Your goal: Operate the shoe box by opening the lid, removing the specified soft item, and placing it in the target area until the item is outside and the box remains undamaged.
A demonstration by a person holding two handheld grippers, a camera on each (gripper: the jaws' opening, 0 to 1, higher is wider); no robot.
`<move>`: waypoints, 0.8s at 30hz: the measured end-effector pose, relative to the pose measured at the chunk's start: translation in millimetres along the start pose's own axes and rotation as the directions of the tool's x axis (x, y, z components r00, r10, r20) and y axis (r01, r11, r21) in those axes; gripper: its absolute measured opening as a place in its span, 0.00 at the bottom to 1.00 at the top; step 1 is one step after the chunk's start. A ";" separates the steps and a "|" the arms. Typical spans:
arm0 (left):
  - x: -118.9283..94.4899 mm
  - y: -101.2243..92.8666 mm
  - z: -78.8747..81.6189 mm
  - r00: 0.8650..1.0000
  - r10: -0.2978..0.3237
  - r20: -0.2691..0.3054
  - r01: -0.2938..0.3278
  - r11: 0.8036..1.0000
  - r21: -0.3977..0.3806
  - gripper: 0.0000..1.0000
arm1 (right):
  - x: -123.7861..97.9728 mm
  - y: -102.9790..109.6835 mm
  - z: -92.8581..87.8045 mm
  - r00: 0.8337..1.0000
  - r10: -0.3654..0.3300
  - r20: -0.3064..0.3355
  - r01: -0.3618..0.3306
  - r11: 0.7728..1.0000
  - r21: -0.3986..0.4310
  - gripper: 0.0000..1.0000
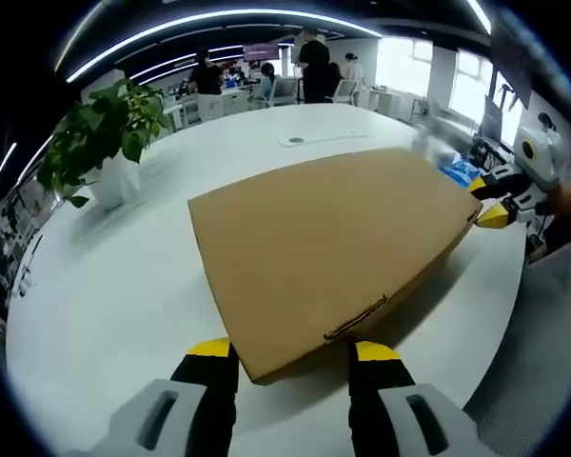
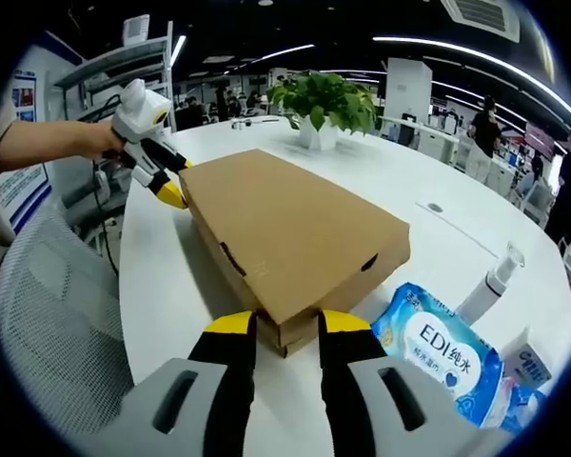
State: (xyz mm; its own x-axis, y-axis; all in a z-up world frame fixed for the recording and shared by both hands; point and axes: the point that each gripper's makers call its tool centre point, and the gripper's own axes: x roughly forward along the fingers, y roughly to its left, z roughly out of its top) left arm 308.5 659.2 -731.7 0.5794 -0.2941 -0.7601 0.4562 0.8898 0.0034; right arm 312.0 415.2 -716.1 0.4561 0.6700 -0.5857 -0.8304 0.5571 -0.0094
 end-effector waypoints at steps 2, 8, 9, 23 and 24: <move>1.9 1.5 2.4 1.000 0.001 0.002 -0.001 1.000 -0.001 0.46 | 1.0 -2.4 0.7 1.000 -0.001 -0.002 0.001 1.000 0.000 0.23; 8.8 4.9 10.7 1.000 0.001 0.009 -0.001 1.000 -0.001 0.46 | 6.7 -11.9 1.1 1.000 -0.008 -0.019 0.008 1.000 -0.009 0.24; 9.7 5.3 11.9 1.000 0.001 0.009 -0.001 1.000 -0.002 0.46 | 8.1 -13.5 0.6 1.000 -0.009 -0.024 0.008 1.000 -0.013 0.24; 20.0 11.3 24.7 1.000 0.000 0.020 0.000 1.000 -0.007 0.46 | 15.0 -30.1 5.5 0.999 -0.025 -0.032 0.025 1.000 -0.012 0.24; 20.1 11.3 24.8 1.000 -0.001 0.019 0.001 1.000 -0.005 0.46 | 15.1 -30.3 5.6 0.999 -0.026 -0.032 0.026 1.000 -0.011 0.24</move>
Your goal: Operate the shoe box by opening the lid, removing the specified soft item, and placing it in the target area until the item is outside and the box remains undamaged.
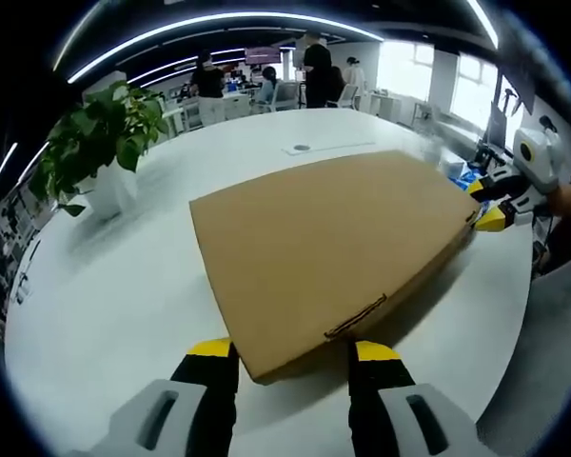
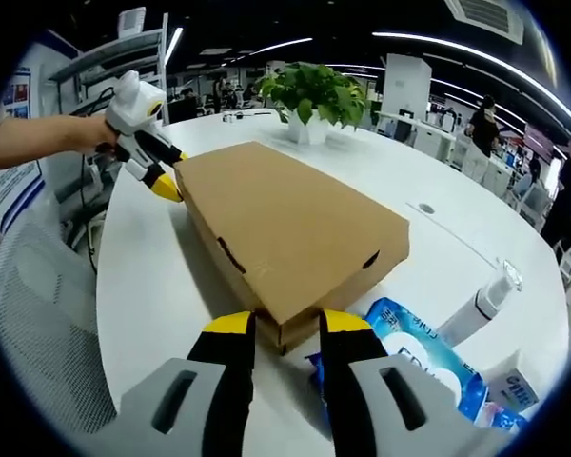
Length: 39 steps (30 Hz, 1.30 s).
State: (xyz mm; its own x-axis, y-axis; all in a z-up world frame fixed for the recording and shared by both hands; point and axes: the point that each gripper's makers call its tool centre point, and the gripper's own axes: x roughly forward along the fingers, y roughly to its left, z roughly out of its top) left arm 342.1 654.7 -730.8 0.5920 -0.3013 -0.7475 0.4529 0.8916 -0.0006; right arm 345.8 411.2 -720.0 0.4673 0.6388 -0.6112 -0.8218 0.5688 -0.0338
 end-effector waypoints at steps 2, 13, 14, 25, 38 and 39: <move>0.4 0.7 0.5 1.000 -0.002 0.001 0.002 1.000 0.004 0.46 | 0.2 -0.4 0.2 1.000 -0.003 0.002 0.003 1.000 0.002 0.25; 0.2 1.7 1.3 1.000 -0.009 0.009 0.009 1.000 0.011 0.46 | -0.4 -0.7 -0.9 1.000 -0.015 0.009 0.014 1.000 0.013 0.24; -0.8 1.5 1.3 1.000 -0.007 0.014 0.007 1.000 0.003 0.46 | -0.8 -0.3 -1.5 1.000 -0.015 0.007 0.015 1.000 0.016 0.24; -19.7 -9.0 -5.1 0.999 -0.014 0.040 0.015 1.000 -0.015 0.46 | -20.1 -1.7 -4.5 0.998 -0.053 0.029 0.052 0.998 0.030 0.30; -53.2 -25.6 -2.6 0.993 -0.001 0.119 0.009 0.998 -0.066 0.53 | -77.3 -23.5 -25.8 0.984 -0.169 0.047 0.161 0.977 0.140 0.44; -56.6 -27.9 0.1 0.991 -0.001 0.135 0.012 0.997 -0.076 0.55 | -83.7 -25.1 -28.1 0.982 -0.181 0.047 0.172 0.974 0.147 0.45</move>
State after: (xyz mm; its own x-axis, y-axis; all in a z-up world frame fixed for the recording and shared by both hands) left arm 296.0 646.8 -688.4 0.6760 -0.3455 -0.6509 0.4080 0.9110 -0.0599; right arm 318.2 328.8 -690.2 0.6229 0.5494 -0.5569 -0.6721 0.7402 -0.0215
